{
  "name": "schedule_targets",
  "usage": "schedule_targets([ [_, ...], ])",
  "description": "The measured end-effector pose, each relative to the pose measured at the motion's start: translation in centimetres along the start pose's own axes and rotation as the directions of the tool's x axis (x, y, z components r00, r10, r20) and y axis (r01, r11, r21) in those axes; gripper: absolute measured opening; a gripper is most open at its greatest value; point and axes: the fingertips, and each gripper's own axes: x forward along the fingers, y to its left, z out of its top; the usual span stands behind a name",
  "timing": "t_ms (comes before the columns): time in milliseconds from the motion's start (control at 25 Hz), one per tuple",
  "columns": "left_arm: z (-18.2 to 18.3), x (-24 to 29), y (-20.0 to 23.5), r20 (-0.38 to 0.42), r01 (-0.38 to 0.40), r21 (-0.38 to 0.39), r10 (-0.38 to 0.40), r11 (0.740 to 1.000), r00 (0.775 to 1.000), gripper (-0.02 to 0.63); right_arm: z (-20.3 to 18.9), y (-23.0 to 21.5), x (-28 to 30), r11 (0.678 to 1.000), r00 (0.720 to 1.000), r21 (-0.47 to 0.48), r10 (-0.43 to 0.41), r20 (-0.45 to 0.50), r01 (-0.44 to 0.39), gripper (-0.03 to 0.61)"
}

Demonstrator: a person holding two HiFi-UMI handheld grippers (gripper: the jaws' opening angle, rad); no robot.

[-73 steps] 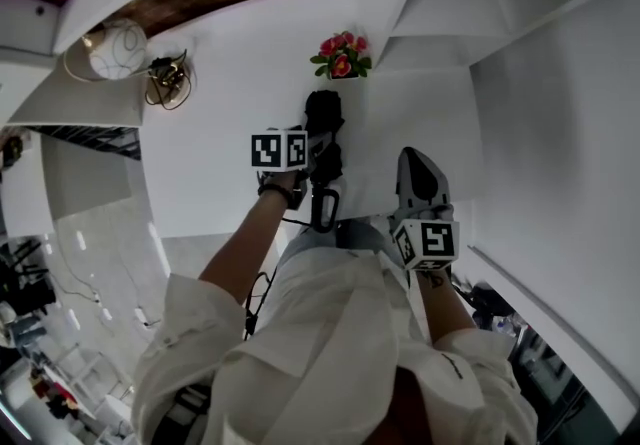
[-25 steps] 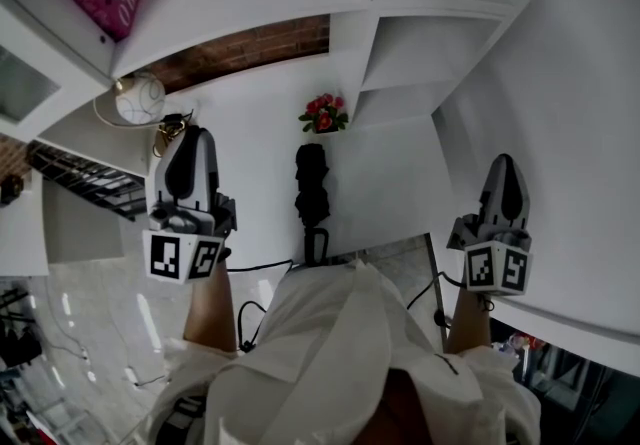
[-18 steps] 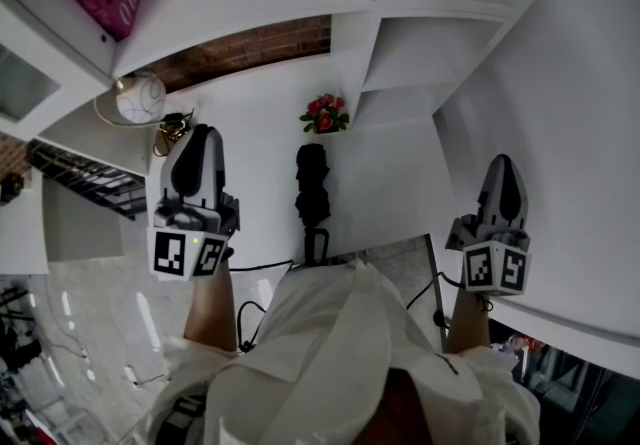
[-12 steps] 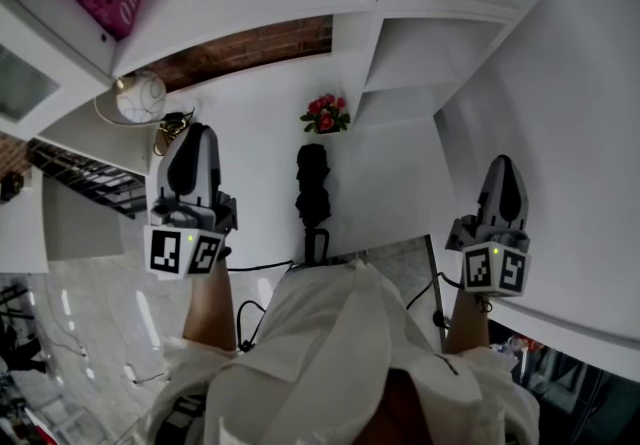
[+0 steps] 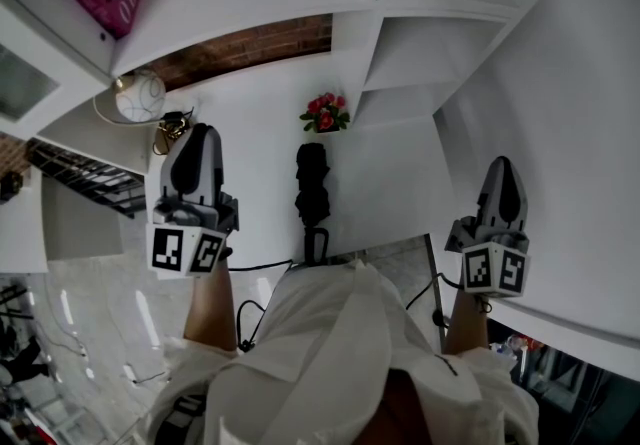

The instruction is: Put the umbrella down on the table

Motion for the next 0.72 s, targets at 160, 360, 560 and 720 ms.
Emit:
schedule_targets([
  [160, -0.26, 0.06, -0.12, -0.005, 0.005, -0.013, -0.005, 1.0, 1.0, 0.061, -0.07, -0.03, -0.07, 1.0, 1.0, 0.002, -0.004, -0.001, 0.004, 0.017],
  [360, -0.15, 0.12, -0.28, 0.0, 0.007, -0.015, -0.007, 1.0, 1.0, 0.061, -0.06, -0.13, -0.1, 1.0, 1.0, 0.003, -0.006, -0.002, 0.006, 0.017],
  [560, -0.74, 0.21, -0.22, -0.015, 0.002, -0.022, -0.002, 1.0, 1.0, 0.061, -0.26, -0.15, 0.07, 1.0, 1.0, 0.003, -0.004, -0.006, 0.004, 0.017],
  [720, -0.84, 0.31, -0.27, -0.015, 0.0, -0.015, 0.0, 1.0, 1.0, 0.061, -0.46, -0.18, 0.22, 1.0, 1.0, 0.005, -0.003, -0.009, 0.003, 0.017],
])
